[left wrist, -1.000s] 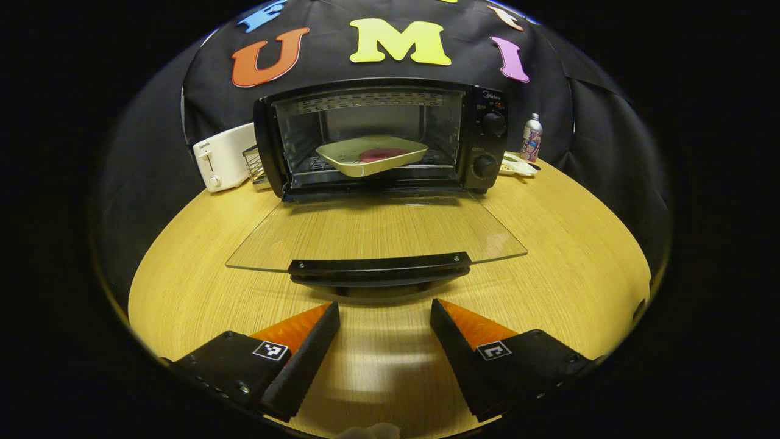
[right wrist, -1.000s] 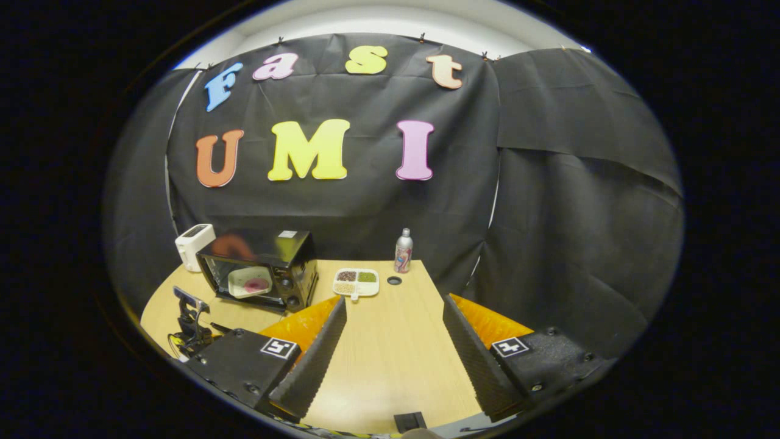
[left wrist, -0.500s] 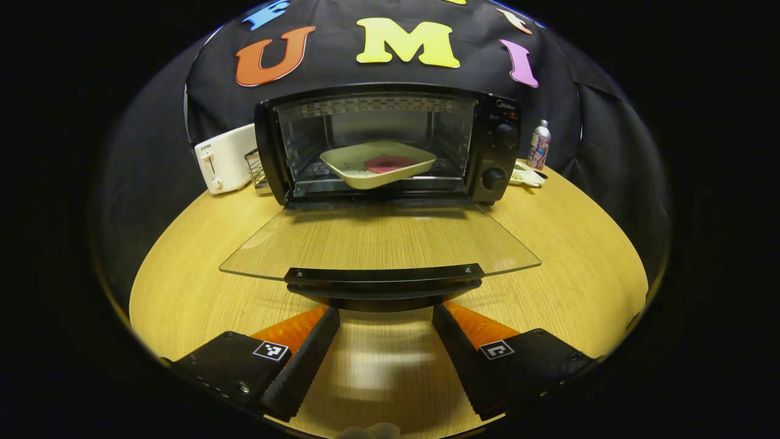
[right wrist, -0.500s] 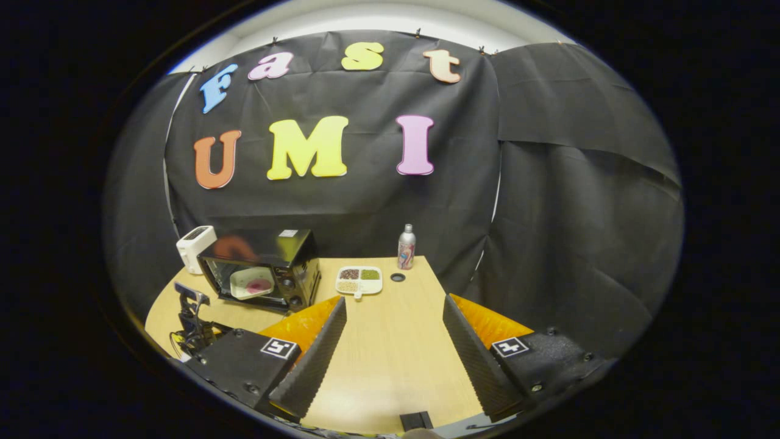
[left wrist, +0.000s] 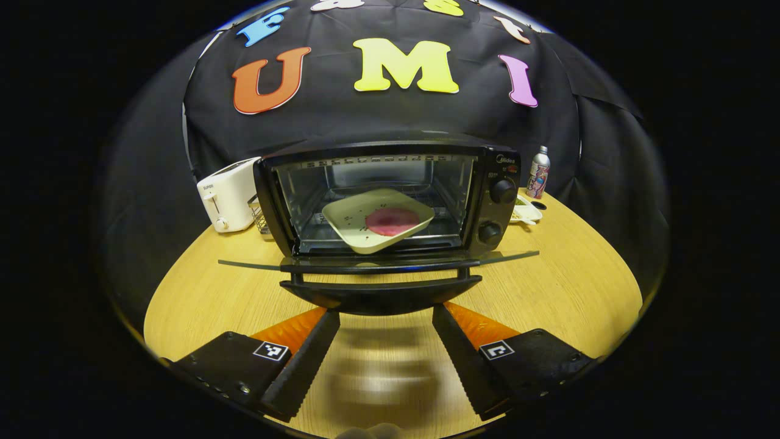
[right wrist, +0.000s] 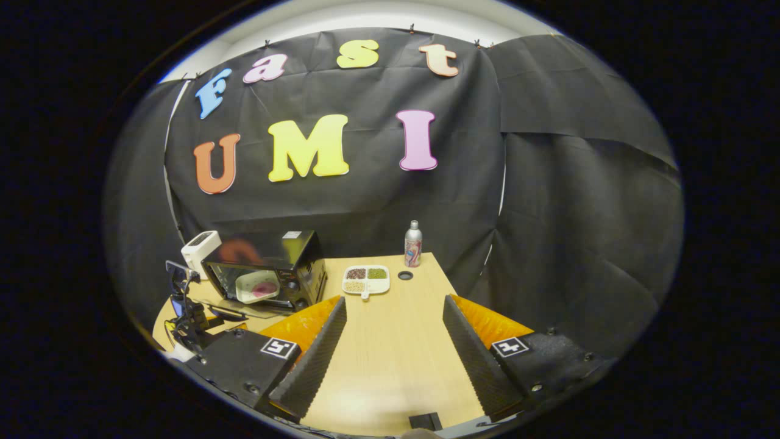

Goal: Open the electric oven with the left hand, put the food in, and close the electric oven.

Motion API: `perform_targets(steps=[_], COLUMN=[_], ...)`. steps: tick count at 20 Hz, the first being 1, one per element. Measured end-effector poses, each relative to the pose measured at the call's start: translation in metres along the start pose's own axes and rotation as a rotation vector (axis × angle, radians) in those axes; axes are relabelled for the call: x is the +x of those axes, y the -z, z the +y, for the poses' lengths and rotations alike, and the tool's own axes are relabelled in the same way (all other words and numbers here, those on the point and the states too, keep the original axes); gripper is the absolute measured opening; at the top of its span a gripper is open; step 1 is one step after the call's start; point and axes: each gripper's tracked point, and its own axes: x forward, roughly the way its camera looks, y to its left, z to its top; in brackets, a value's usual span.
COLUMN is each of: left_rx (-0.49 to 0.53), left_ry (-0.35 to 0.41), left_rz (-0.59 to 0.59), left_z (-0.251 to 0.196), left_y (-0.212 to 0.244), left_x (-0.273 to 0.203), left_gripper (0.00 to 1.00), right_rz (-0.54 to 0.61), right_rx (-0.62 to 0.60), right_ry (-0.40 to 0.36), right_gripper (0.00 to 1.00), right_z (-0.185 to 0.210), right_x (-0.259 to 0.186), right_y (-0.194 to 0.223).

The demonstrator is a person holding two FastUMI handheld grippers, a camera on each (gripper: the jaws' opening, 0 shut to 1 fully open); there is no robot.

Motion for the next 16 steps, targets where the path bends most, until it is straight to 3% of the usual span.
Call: perform_targets(steps=[1,4,12,16], left_rx=[0.005,0.021,0.000,-0.006], left_ry=[0.000,-0.006,-0.014,-0.004], left_rz=[-0.008,-0.029,-0.092,-0.084], left_z=[-0.001,0.000,0.000,-0.005], left_y=[-0.005,-0.024,-0.075,-0.075], left_x=[-0.001,0.000,0.011,0.013], left_gripper=[0.98,0.98,0.97,0.98], right_rz=[-0.001,0.001,0.002,0.002], right_rx=[0.004,0.015,0.028,0.029], right_ry=[0.001,0.003,0.019,0.022], right_gripper=[1.00,0.96,1.00,0.96], right_z=[-0.001,-0.006,-0.014,-0.014], right_x=[0.001,0.003,0.001,0.003], right_y=[0.001,0.004,0.005,0.004])
